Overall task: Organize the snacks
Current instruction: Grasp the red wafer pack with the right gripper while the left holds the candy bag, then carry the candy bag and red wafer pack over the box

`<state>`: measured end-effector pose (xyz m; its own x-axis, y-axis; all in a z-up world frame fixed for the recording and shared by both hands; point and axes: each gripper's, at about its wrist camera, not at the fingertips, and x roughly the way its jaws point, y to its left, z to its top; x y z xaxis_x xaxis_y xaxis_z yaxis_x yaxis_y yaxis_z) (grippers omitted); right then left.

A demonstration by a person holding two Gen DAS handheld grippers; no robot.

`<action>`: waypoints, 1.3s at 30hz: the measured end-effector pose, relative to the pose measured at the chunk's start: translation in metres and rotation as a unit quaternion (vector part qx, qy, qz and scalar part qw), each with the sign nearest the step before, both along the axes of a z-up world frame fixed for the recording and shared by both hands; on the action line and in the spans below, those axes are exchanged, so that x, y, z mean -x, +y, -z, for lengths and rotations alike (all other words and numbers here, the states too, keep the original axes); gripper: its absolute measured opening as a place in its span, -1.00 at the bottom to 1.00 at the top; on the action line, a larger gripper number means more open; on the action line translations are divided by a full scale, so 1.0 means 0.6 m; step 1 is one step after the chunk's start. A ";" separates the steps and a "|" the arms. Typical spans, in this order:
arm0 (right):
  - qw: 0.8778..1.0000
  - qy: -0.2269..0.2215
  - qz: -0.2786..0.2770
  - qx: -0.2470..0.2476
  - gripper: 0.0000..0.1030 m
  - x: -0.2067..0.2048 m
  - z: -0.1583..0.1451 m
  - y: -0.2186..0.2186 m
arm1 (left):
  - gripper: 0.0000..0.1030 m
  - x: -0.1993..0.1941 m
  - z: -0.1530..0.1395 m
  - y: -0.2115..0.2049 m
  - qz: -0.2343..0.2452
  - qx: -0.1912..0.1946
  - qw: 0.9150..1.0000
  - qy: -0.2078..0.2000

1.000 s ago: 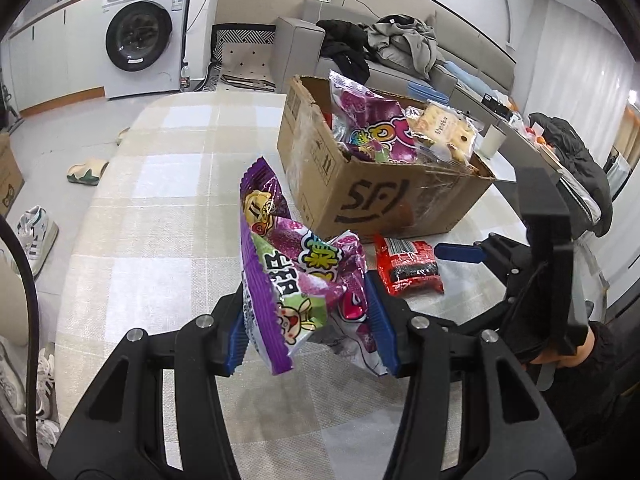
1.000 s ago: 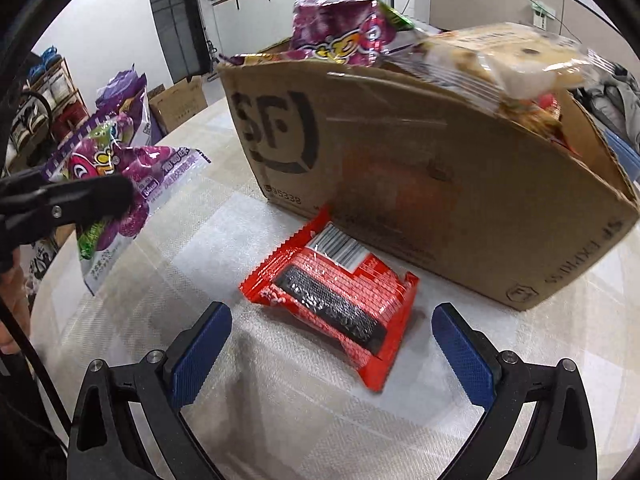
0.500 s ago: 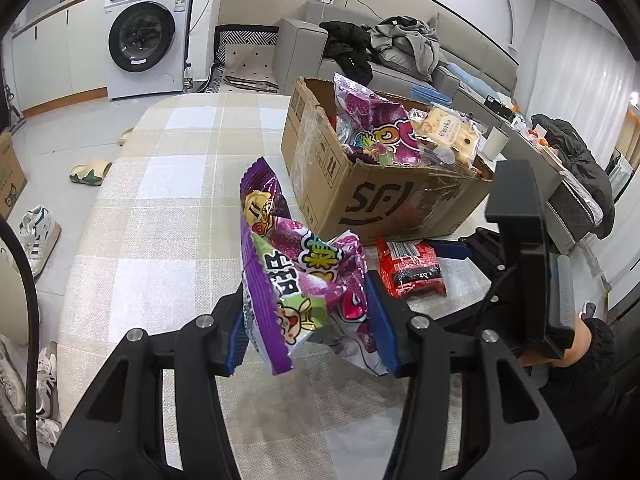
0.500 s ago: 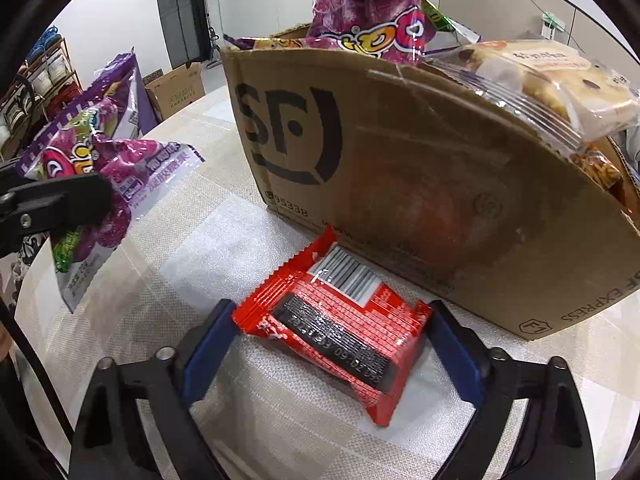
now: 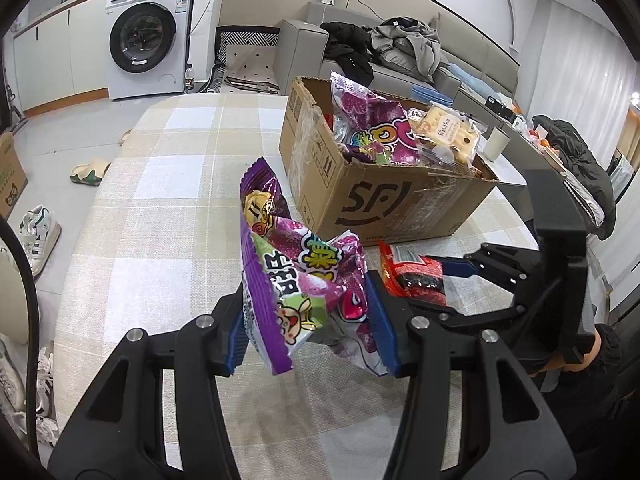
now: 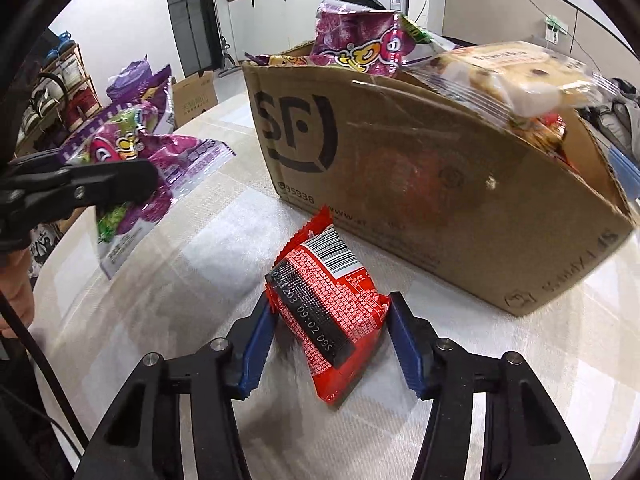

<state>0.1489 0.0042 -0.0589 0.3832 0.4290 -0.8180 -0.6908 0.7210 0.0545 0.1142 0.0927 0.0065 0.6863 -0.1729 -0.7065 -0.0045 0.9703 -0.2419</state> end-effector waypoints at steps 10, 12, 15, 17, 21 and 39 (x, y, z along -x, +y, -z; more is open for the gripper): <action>0.999 -0.021 0.034 -0.036 0.09 0.008 -0.047 -0.070 | -0.06 0.004 -0.005 -0.014 0.002 0.005 1.000 -0.008; 0.998 -0.024 0.038 -0.042 0.09 0.010 -0.057 -0.075 | -0.06 0.007 -0.010 -0.014 0.003 0.004 1.000 -0.012; 0.997 -0.035 0.038 -0.049 0.09 0.011 -0.073 -0.093 | -0.06 0.012 -0.017 -0.017 0.007 0.005 1.000 -0.019; 0.997 -0.039 0.038 -0.053 0.09 0.004 -0.083 -0.099 | -0.06 0.016 -0.021 -0.018 0.009 0.005 1.000 -0.023; 0.996 -0.052 0.035 -0.063 0.09 0.011 -0.105 -0.110 | -0.06 0.023 -0.025 -0.023 0.015 0.004 1.000 -0.026; 0.987 -0.083 0.082 -0.113 0.09 0.002 -0.182 -0.177 | -0.06 0.029 -0.082 -0.026 0.021 0.011 0.998 -0.064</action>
